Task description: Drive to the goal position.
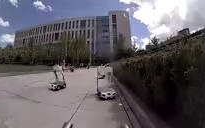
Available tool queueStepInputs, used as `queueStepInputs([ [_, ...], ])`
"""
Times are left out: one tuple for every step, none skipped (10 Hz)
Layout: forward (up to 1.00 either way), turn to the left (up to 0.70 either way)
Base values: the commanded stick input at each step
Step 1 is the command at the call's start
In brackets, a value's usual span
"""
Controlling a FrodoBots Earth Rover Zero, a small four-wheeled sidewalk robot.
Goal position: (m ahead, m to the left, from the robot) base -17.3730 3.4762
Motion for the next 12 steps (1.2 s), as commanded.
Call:
queueStepInputs([
  [0.06, 0.00],
  [0.06, 0.00],
  [0.06, 0.00],
  [0.06, 0.00],
  [0.06, 0.00],
  [0.06, 0.00],
  [0.06, 0.00],
  [0.06, 0.00],
  [0.06, 0.00],
  [0.06, 0.00],
  [0.06, 0.00],
  [0.06, 0.00],
])
